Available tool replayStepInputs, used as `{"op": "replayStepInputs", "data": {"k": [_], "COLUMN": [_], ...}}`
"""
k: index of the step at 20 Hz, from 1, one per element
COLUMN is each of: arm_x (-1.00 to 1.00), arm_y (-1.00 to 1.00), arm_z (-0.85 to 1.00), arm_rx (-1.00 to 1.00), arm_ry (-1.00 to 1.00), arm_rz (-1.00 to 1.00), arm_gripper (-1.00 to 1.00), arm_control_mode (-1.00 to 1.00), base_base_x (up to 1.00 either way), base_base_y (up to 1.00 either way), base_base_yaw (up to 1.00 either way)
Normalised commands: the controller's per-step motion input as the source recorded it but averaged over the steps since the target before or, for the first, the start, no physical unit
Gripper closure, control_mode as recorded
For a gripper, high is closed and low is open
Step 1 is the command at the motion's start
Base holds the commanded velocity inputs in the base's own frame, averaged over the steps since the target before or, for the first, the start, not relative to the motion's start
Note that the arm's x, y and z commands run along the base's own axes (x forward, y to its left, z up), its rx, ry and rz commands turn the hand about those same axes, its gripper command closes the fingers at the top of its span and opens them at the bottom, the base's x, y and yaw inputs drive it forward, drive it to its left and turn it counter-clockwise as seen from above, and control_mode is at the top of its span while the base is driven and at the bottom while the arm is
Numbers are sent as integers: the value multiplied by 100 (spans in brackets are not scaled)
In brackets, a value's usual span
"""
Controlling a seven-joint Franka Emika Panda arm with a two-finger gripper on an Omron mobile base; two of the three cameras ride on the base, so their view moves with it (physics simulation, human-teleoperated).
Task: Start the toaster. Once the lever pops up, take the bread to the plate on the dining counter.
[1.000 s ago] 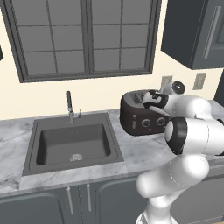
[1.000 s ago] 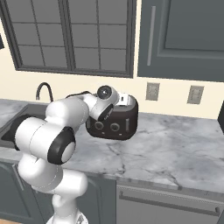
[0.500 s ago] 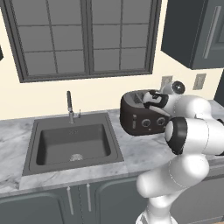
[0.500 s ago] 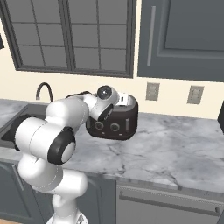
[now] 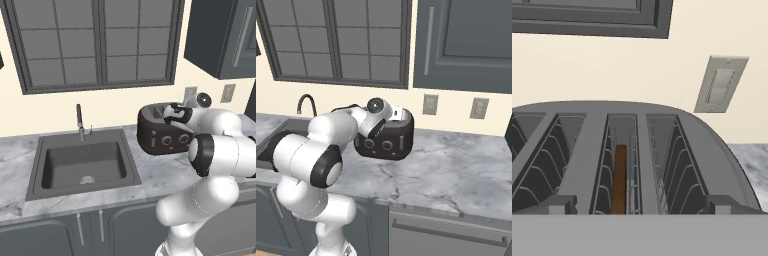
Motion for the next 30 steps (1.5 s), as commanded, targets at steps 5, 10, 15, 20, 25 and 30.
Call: {"op": "replayStepInputs", "data": {"k": [5, 10, 15, 20, 25, 30], "arm_x": [0, -1, -8, 0, 0, 0], "arm_y": [0, 0, 5, 9, 18, 6], "arm_z": [0, 0, 0, 0, 0, 0], "arm_rx": [0, 0, 0, 0, 0, 0], "arm_ry": [0, 0, 0, 0, 0, 0], "arm_rz": [0, 0, 0, 0, 0, 0], "arm_gripper": [-100, -100, -100, -100, -100, -100], "arm_control_mode": [-100, -100, -100, -100, -100, -100], "base_base_x": [0, 0, 0, 0, 0, 0], "base_base_y": [0, 0, 0, 0, 0, 0], "base_base_yaw": [0, 0, 0, 0, 0, 0]}}
